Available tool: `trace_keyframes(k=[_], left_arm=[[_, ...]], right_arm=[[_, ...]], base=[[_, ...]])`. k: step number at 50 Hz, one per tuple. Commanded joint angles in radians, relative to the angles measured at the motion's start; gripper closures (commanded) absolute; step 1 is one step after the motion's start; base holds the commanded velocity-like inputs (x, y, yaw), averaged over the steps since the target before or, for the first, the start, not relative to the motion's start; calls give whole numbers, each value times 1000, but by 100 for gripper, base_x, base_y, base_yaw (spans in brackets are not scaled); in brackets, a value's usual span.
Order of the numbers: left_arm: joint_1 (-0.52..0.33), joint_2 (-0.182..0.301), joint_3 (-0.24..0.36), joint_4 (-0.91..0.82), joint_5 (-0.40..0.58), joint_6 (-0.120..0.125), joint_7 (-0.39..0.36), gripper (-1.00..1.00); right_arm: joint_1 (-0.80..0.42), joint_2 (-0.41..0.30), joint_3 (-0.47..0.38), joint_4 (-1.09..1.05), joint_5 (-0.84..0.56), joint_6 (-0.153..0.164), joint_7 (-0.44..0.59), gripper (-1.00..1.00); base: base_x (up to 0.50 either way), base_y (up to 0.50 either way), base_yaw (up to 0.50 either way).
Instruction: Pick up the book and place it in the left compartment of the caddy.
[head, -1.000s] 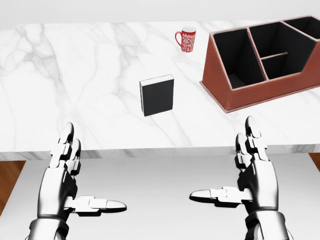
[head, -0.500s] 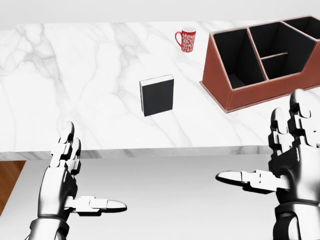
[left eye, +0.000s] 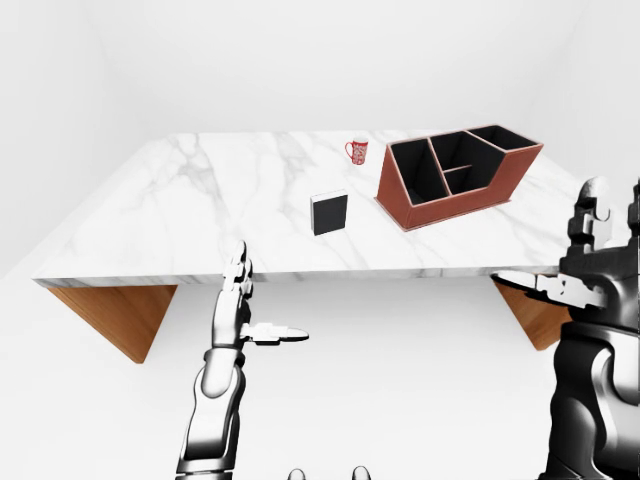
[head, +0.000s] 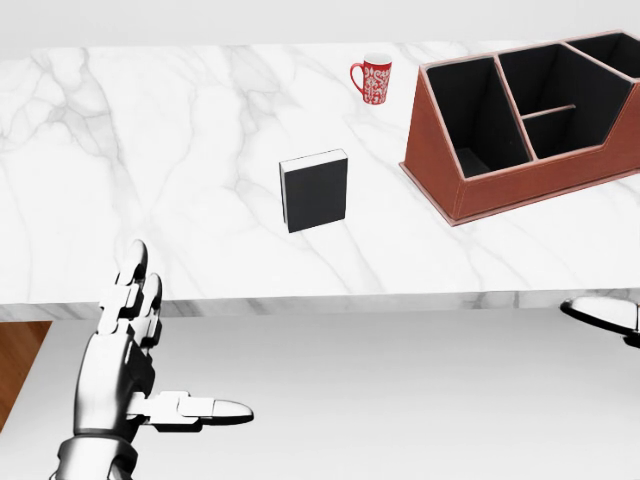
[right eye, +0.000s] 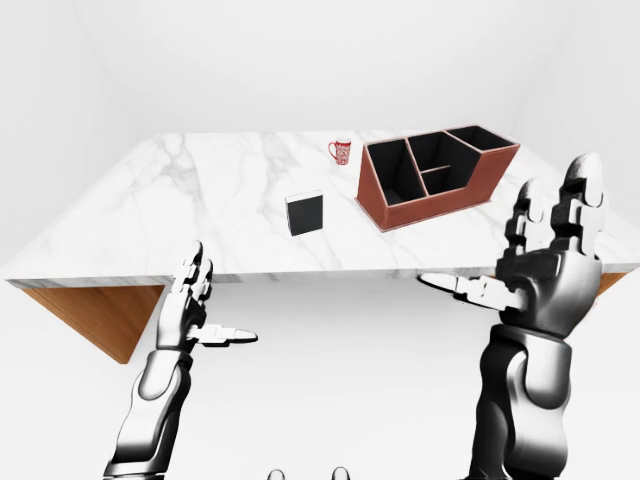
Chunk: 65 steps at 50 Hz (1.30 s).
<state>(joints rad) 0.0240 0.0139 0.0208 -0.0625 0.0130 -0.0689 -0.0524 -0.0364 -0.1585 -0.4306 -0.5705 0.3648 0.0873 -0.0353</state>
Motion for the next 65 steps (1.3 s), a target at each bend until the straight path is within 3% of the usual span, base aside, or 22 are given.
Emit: trace_keyframes(k=[1,6,7,10,11,16,17,23,24,26,27,29,31,36,45,47,65], left_arm=[[4,-1,0,-12,-14,-6,-7,-100],[4,-1,0,-12,-14,-5,-7,-100],[13,-3,-5,-33,-17,-5,-13,-100],[14,-3,-5,-35,-17,-4,-13,-100],[10,-3,-5,-24,-19,-9,-15,-100],[6,-2,-3,-10,-21,-18,-15,-100],[3,-1,-2,-2,-16,-18,-12,-100],[13,-3,-7,-33,-14,-11,-11,-100],[26,-6,-13,-60,-12,2,-10,-100],[27,-6,-13,-63,-12,3,-9,-100],[34,-8,-16,-91,-10,24,-6,-100],[34,-8,-17,-94,-10,26,-6,-100],[34,-8,-15,-79,-9,10,-4,-100],[39,-8,-16,-95,-8,20,0,-100],[32,-6,-12,-84,-7,12,3,-100],[14,-2,-2,-35,-12,-18,-1,-100],[-39,9,18,127,-20,-18,-9,-100]], right_arm=[[-32,-92,-176,-49,134,0,-33,-100],[-29,-95,-174,-48,138,0,-36,-100],[-41,-151,-306,-35,255,0,-57,-100],[-34,-165,-307,-31,273,0,-69,-100],[-36,-206,-405,4,383,0,-80,-100],[-10,-250,-437,33,447,0,-99,-100],[-7,-277,-483,55,494,0,-109,-100],[7,-315,-511,91,522,0,-105,-100],[10,-332,-529,113,534,0,-101,-100],[11,-334,-529,115,536,0,-101,-100],[14,-344,-550,131,554,0,-102,-100],[16,-346,-550,133,557,0,-103,-100],[22,-360,-578,154,581,0,-107,-100],[51,-388,-654,203,630,0,-103,-100],[105,-455,-797,336,666,0,-34,-100],[117,-467,-825,383,682,0,-16,-100],[203,-542,-957,632,737,0,74,-100]], base=[[0,0,0],[0,0,0],[0,0,0],[0,0,0],[0,0,0],[0,0,0],[0,0,0],[0,0,0],[0,0,0],[0,0,0],[0,0,0],[0,0,0],[0,0,0],[0,0,0],[0,0,0],[0,0,0],[0,0,0]])
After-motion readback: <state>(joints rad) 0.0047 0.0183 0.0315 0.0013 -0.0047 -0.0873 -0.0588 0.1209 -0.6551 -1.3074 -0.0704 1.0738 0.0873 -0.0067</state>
